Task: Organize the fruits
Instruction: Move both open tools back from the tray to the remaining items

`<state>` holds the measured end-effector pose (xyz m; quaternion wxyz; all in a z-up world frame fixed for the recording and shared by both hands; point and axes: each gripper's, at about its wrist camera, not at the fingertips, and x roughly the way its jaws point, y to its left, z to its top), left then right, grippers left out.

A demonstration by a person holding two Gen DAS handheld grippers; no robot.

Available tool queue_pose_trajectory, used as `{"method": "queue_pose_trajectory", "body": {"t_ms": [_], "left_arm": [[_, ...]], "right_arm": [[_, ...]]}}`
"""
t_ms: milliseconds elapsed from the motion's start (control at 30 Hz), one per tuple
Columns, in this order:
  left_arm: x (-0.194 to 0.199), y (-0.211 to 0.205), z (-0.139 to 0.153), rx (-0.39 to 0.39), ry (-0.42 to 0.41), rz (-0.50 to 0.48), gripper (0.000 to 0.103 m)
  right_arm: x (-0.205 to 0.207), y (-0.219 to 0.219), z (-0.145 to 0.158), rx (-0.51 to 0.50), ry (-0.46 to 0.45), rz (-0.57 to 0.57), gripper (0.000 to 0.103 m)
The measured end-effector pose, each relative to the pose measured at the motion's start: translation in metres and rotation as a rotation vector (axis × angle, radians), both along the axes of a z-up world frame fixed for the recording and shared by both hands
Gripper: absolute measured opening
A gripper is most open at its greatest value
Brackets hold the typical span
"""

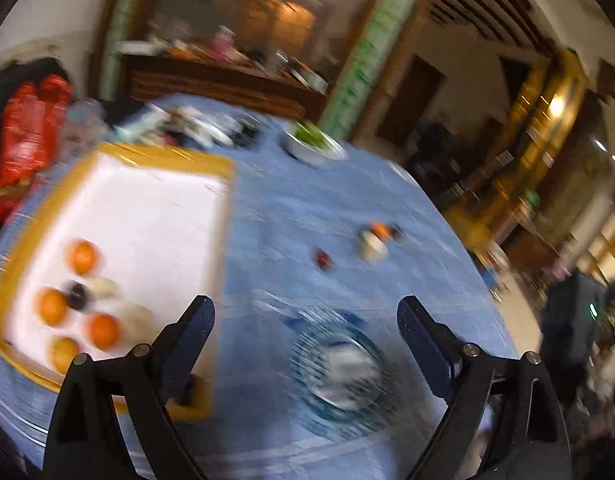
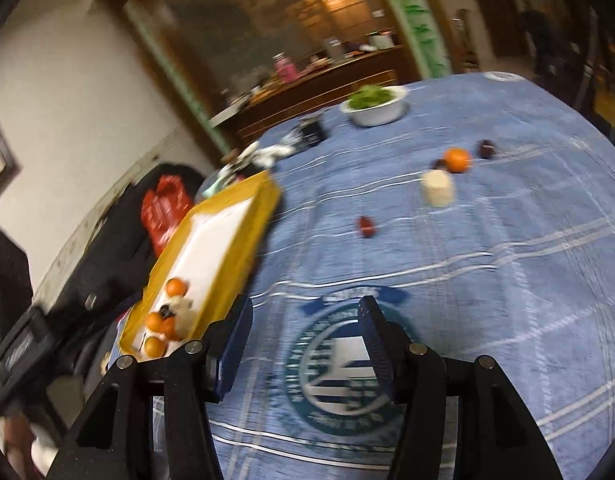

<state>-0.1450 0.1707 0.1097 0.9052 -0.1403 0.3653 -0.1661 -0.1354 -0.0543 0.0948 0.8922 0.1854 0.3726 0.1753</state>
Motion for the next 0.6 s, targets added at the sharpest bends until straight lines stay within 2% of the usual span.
{"method": "queue_pose_trajectory", "body": {"t_ms": [133,300,500,600], "left_arm": [[-0.005,-0.043,-0.004,0.047,0.026,-0.101,0.092],[-0.010,-0.065,-0.005,0.050,0.043,-0.126,0.092],[-0.011,-0.090,-0.010,0.065,0.075,-0.166,0.092],[-0.007,-0.106,-0.016,0.057,0.084,-0.201,0.092]], "right_arm": [[-0.006,-0.044,0.001,0.056,0.001,-0.105,0.061],[-0.019,-0.093,-0.001,0.120,-0.004,-0.228,0.066],[-0.032,-0.124,-0.009,0.153,0.011,-0.280,0.066],[-0.045,-0.141,-0.004,0.144,-0.007,-0.321,0.066]]}}
